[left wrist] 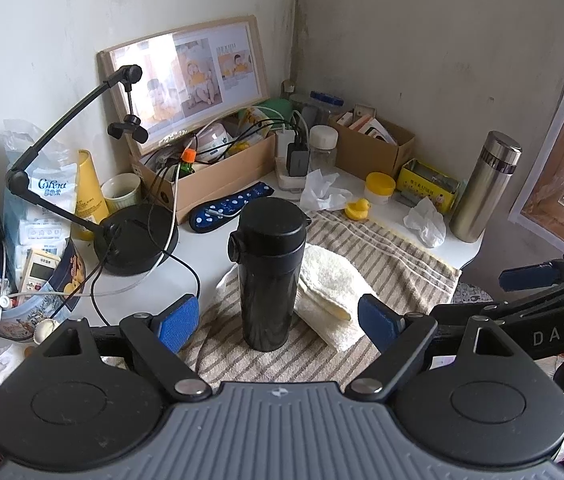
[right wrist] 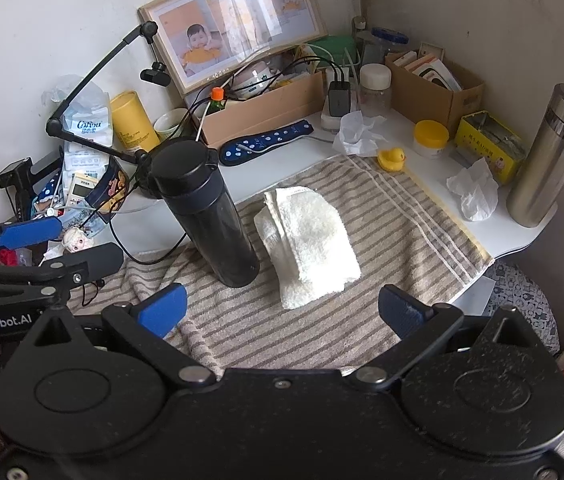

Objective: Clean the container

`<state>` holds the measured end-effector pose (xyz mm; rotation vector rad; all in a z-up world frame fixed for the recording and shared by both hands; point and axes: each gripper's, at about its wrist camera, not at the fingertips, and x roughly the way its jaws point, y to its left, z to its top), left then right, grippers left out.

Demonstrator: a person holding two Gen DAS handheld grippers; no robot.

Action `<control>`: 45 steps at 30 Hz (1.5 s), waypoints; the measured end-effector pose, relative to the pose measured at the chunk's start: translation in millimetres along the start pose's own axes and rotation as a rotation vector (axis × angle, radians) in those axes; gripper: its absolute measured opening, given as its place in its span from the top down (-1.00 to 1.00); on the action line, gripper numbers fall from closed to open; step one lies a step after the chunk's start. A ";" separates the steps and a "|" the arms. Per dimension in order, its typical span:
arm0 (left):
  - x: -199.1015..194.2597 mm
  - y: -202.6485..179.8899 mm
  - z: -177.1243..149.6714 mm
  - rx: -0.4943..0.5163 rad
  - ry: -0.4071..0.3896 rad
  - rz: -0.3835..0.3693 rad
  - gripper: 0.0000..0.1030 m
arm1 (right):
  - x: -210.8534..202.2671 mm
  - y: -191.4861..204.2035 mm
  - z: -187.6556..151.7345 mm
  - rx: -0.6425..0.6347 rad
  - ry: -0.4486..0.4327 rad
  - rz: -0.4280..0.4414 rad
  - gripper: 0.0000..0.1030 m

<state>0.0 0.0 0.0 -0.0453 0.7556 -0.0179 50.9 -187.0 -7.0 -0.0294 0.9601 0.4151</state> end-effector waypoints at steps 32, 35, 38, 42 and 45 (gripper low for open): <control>1.5 -0.7 -3.9 0.002 0.010 -0.001 -0.68 | -0.7 2.5 0.3 0.004 0.011 0.003 -0.99; 1.3 -1.1 -4.1 0.003 0.010 0.000 -0.68 | -1.8 4.0 0.5 0.004 0.011 0.003 -0.99; 1.1 -1.0 -4.3 0.003 0.011 -0.001 -0.68 | -2.9 5.6 0.8 0.004 0.011 0.004 -0.99; 0.5 -0.2 -4.8 0.003 0.012 -0.003 -0.68 | 0.6 -1.3 -1.8 0.007 0.010 0.003 -0.99; 0.3 -0.8 -4.7 0.005 0.011 -0.002 -0.68 | 0.2 -0.6 -1.9 0.007 0.010 0.003 -0.99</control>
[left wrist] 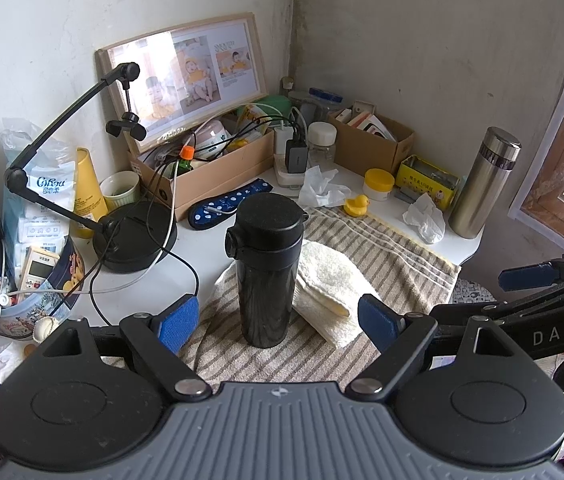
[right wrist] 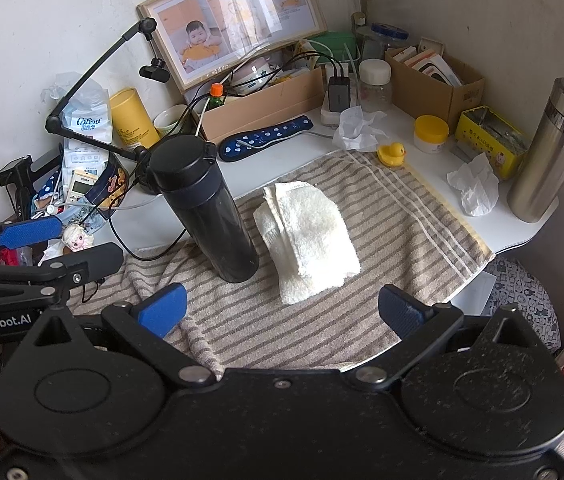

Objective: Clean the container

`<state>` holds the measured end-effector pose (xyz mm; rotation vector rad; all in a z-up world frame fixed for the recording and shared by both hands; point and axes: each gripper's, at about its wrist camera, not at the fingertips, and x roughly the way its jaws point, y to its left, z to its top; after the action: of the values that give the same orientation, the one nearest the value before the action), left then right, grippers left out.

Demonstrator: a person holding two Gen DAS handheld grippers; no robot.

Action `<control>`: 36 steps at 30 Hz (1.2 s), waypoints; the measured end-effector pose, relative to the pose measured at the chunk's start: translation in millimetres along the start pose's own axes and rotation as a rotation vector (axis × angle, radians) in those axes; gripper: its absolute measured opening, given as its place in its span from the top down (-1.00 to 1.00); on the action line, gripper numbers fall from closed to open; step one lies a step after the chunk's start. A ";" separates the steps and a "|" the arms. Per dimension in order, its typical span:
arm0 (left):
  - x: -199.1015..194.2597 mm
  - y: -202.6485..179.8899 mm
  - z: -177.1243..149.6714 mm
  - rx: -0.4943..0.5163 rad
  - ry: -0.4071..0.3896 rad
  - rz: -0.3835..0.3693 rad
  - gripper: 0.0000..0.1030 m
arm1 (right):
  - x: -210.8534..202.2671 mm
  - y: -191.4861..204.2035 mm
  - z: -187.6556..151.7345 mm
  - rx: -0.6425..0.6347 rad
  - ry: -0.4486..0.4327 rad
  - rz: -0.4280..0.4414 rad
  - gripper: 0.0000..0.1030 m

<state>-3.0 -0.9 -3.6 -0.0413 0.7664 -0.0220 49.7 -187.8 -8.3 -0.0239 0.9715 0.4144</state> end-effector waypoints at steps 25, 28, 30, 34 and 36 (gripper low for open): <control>10.7 1.1 2.6 -0.014 0.018 0.007 -0.68 | 9.1 -3.7 6.0 -0.017 0.004 0.014 -0.99; 17.3 3.8 4.2 -0.036 0.031 0.005 -0.68 | 12.9 -5.2 10.2 -0.043 -0.007 0.039 -0.99; 19.9 4.4 4.6 -0.037 0.036 0.003 -0.68 | 15.6 -6.7 13.1 -0.063 -0.016 0.056 -0.99; 28.3 1.4 7.2 0.002 0.025 -0.016 -0.68 | 32.8 -19.5 20.4 -0.091 -0.031 0.088 -0.99; 31.8 -1.8 7.7 0.027 0.010 -0.001 -0.68 | 41.7 -26.1 24.0 -0.106 -0.038 0.104 -0.99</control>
<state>25.2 -3.6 -20.0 -0.0161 0.7755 -0.0332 98.6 -193.3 -32.4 -0.0613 0.9150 0.5598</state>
